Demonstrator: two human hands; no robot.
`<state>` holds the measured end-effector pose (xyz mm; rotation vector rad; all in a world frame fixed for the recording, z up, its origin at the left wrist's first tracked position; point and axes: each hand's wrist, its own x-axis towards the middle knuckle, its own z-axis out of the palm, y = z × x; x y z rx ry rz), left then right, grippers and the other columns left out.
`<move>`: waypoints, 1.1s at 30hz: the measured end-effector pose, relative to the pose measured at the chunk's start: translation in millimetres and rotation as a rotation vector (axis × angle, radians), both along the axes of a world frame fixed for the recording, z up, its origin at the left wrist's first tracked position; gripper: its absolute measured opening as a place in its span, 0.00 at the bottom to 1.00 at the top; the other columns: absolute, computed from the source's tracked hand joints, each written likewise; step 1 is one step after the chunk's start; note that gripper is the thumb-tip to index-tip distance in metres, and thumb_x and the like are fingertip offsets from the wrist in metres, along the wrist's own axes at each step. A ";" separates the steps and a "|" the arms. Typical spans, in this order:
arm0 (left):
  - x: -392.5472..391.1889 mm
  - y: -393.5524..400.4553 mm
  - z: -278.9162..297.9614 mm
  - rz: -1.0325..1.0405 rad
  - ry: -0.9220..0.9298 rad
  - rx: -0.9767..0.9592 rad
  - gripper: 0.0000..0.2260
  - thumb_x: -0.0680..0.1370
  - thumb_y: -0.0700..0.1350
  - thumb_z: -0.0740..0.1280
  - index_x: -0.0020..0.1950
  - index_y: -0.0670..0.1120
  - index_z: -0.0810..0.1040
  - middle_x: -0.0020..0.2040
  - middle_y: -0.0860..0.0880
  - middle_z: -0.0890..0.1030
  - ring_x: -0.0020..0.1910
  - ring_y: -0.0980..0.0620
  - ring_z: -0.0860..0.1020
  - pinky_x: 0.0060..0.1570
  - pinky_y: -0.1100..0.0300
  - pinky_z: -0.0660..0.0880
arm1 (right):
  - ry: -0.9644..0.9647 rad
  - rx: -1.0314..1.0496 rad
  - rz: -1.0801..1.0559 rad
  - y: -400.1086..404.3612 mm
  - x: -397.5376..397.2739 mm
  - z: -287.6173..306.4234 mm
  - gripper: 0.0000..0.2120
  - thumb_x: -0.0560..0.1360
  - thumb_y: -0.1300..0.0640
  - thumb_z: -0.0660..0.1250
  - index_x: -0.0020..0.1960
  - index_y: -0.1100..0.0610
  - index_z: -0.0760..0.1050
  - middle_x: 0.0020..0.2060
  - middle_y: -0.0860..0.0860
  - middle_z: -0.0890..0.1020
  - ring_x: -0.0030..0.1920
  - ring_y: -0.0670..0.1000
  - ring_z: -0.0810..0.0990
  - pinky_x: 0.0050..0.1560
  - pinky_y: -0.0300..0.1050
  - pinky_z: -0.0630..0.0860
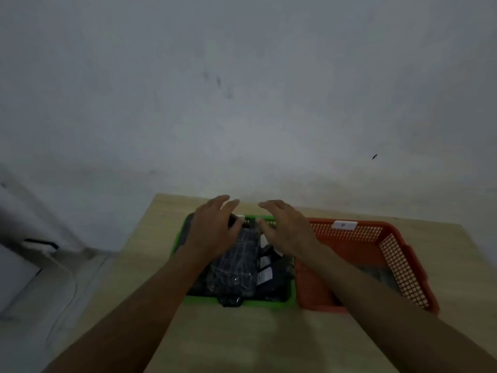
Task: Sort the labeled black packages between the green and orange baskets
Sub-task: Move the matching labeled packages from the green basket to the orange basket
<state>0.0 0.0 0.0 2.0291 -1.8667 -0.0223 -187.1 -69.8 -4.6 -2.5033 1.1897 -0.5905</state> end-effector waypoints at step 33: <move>7.9 -5.7 19.0 0.420 1.280 0.457 0.43 0.56 0.82 0.60 0.52 0.49 0.80 0.49 0.47 0.80 0.51 0.47 0.79 0.46 0.48 0.80 | -0.553 0.296 -0.226 49.2 21.5 -11.0 0.26 0.66 0.55 0.79 0.62 0.49 0.75 0.51 0.47 0.77 0.46 0.41 0.76 0.45 0.25 0.70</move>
